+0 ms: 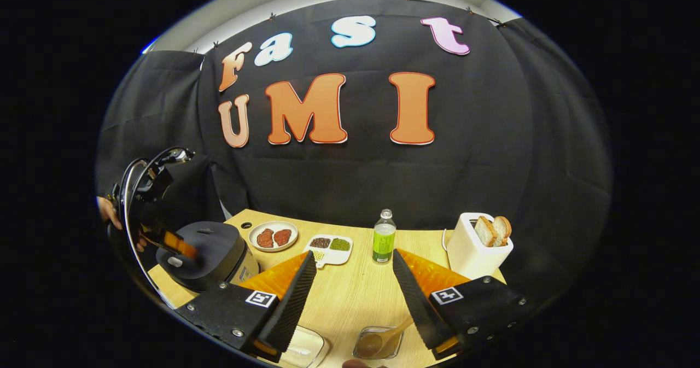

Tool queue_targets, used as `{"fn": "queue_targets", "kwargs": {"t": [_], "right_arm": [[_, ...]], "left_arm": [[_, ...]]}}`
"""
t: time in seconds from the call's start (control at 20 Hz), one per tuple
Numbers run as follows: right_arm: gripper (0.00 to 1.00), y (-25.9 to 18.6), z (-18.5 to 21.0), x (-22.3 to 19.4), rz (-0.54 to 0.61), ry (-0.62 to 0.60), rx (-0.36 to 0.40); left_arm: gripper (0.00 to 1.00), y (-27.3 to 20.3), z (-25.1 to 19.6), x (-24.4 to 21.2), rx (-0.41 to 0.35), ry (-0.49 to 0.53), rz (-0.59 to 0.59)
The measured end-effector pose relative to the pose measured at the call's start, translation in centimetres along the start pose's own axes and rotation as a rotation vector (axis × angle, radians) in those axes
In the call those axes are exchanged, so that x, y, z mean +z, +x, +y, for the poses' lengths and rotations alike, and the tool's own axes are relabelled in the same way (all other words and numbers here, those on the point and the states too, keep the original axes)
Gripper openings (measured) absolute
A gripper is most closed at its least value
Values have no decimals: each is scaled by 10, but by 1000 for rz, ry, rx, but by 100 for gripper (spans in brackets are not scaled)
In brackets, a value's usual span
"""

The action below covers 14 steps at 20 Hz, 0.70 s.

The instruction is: Close the left gripper, press the button to open the rice cooker; take a wooden spoon from the chopstick holder with the right hand, scoop a spoonful of rice and pour it into the rice cooker, then put the wooden spoon back into the chopstick holder.

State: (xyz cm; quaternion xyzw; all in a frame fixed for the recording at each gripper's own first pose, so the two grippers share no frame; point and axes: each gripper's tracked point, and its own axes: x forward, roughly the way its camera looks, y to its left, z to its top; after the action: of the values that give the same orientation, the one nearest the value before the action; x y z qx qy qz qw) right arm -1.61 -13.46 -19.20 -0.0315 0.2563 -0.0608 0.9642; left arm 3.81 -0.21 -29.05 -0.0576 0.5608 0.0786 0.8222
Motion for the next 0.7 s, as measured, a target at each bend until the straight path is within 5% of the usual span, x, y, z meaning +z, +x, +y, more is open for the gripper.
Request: {"fn": "queue_targets", "kwargs": {"t": [0.3, 0.7], "right_arm": [[87, 1, 14, -4, 34, 8, 35], [88, -8, 26, 33, -41, -23, 47]], "left_arm": [[98, 3, 4, 1, 10, -48, 29], [98, -2, 8, 10, 40, -36, -208]]}}
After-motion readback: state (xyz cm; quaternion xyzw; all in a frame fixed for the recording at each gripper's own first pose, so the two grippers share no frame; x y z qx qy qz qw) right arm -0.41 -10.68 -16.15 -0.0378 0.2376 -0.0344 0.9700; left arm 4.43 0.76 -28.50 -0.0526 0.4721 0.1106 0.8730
